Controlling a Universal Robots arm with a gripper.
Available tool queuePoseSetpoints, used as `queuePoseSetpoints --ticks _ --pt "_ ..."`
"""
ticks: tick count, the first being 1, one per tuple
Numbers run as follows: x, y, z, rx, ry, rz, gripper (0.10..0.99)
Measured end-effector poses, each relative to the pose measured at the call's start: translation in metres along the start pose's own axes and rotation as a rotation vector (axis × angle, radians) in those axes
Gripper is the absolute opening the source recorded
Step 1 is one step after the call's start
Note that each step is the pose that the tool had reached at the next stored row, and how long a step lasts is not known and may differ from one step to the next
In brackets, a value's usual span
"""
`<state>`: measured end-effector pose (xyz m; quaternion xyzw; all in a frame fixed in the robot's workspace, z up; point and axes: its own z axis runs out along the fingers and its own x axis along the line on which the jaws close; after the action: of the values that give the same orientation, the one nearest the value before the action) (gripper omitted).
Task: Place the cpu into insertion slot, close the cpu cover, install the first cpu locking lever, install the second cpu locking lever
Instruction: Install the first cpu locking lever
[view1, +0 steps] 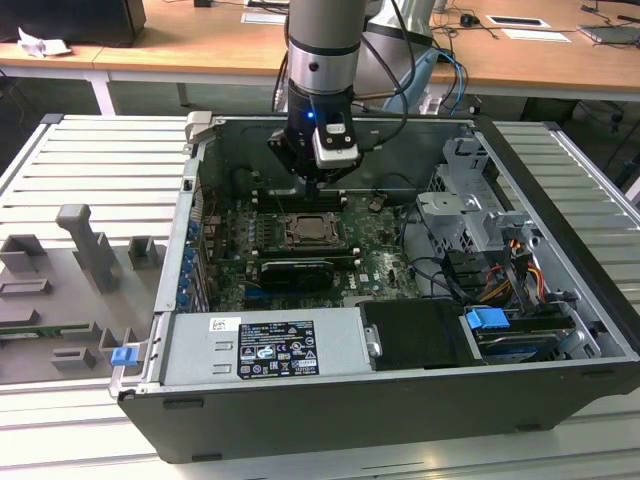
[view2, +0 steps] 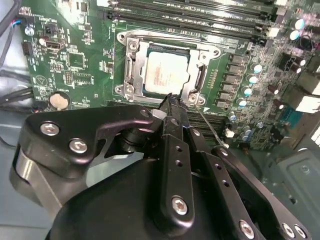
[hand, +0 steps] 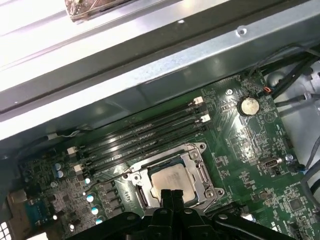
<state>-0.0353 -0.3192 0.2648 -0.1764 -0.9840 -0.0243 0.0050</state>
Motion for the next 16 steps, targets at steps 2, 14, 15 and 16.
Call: queuePoseSetpoints --ticks 2,14,15,16 --pt "0.0 0.0 0.0001 0.001 0.0021 -0.045 0.106" --pt "0.0 -0.0001 0.001 0.005 0.0131 -0.315 0.106" --pt "0.0 -0.0001 0.0011 0.006 0.0137 -0.334 0.106" --pt "0.0 -0.0001 0.0011 0.006 0.0145 -0.352 0.106"
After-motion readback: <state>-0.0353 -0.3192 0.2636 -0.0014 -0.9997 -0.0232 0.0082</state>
